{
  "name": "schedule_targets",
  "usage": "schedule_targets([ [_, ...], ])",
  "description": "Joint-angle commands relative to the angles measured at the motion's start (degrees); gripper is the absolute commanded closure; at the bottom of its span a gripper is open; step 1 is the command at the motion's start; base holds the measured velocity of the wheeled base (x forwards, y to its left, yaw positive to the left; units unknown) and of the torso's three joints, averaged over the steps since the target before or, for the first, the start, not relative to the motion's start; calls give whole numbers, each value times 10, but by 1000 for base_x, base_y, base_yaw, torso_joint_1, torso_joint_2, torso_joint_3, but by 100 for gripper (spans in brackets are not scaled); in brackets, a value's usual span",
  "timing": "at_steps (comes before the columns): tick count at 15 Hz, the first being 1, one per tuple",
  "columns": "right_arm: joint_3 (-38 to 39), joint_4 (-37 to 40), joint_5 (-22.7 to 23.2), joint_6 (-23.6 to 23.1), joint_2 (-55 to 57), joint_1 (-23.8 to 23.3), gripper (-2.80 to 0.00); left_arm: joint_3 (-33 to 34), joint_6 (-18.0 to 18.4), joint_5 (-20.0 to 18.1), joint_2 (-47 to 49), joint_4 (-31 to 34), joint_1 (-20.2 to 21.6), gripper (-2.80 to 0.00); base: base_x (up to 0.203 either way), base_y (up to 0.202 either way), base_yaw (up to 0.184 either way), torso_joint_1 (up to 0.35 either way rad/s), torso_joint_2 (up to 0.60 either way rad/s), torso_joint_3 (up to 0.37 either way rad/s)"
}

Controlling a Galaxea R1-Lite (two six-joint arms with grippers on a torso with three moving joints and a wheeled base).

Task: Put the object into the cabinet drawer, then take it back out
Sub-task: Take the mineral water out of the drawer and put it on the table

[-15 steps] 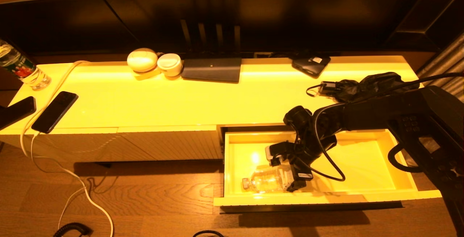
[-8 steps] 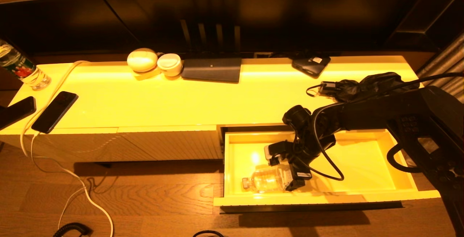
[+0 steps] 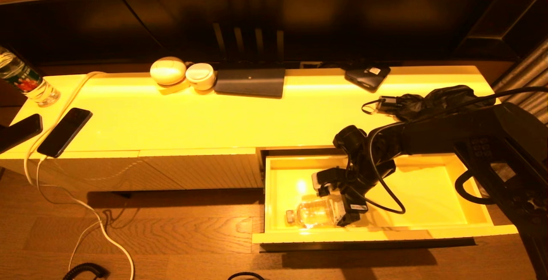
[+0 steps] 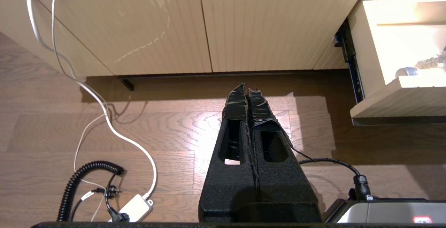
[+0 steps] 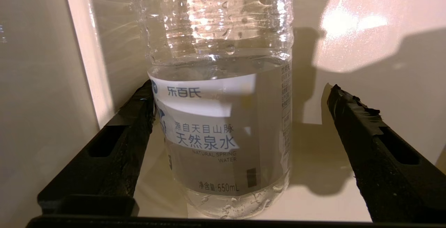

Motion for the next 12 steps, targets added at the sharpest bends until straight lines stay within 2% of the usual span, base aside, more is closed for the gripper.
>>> schedule_targets([
  [1,-5,4,1,-4,0,0,-280,1,0,0,0,0,0,0,0,0,0,0,0,0],
  [4,-8,3,1,-3,2,0,-280,1,0,0,0,0,0,0,0,0,0,0,0,0],
  [5,-8,1,1,-3,1,0,0,1,0,0,0,0,0,0,0,0,0,0,0,0],
  [12,-17,17,1,-3,5,3,0,1,0,0,0,0,0,0,0,0,0,0,0,0],
])
